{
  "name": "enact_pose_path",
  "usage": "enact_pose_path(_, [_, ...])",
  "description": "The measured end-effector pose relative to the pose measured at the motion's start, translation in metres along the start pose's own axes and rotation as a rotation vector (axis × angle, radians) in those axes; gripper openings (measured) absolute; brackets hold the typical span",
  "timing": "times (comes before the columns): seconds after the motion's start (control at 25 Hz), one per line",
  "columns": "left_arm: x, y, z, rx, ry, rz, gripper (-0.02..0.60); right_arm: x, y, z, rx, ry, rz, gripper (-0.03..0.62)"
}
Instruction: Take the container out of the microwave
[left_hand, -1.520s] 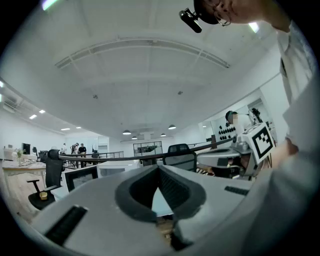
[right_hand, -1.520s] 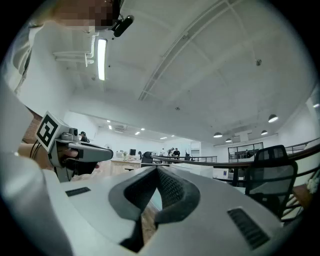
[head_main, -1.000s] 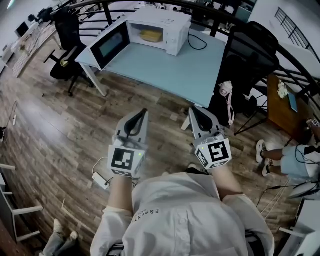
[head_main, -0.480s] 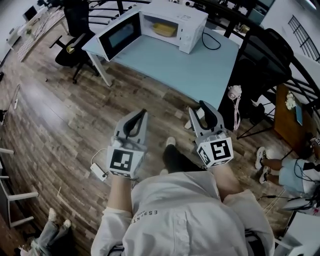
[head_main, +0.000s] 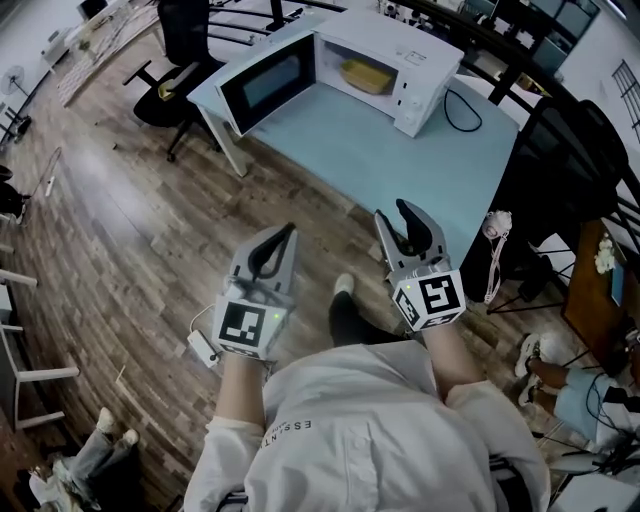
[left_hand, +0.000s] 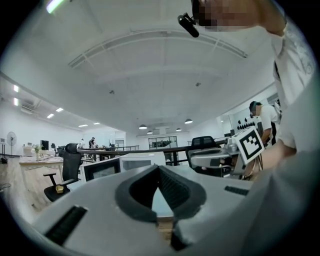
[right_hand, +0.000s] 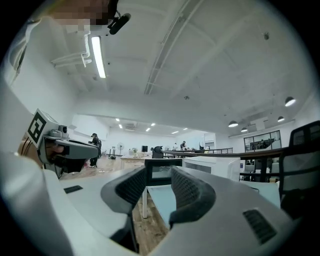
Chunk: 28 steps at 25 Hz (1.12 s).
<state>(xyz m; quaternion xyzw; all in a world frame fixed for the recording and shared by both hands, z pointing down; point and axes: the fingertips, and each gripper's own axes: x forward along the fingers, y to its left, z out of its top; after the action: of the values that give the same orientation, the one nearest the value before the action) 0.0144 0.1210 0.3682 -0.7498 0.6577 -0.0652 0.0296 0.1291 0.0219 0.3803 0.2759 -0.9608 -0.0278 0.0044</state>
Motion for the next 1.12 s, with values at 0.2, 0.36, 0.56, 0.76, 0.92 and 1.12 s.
enact_pose_path(0.2, [0.067, 0.041, 0.001, -0.009, 0.027, 0.013, -0.006, 0.066, -0.048, -0.004, 0.020, 0.018, 0.016, 0.149])
enact_pose_path(0.36, [0.126, 0.074, 0.009, 0.002, 0.030, 0.019, -0.006, 0.117, -0.092, -0.010, 0.044, 0.039, 0.016, 0.149])
enact_pose_path(0.56, [0.189, 0.108, 0.007, 0.005, 0.036, 0.012, -0.006, 0.173, -0.128, -0.021, 0.038, 0.074, 0.025, 0.149])
enact_pose_path(0.76, [0.234, 0.129, -0.008, -0.005, 0.054, -0.007, -0.006, 0.209, -0.152, -0.035, 0.030, 0.140, 0.026, 0.149])
enact_pose_path(0.92, [0.268, 0.141, -0.017, 0.001, 0.070, -0.043, -0.006, 0.233, -0.168, -0.047, 0.008, 0.192, 0.022, 0.149])
enact_pose_path(1.12, [0.308, 0.158, -0.017, 0.032, 0.065, -0.134, -0.006, 0.268, -0.186, -0.057, -0.013, 0.264, -0.023, 0.149])
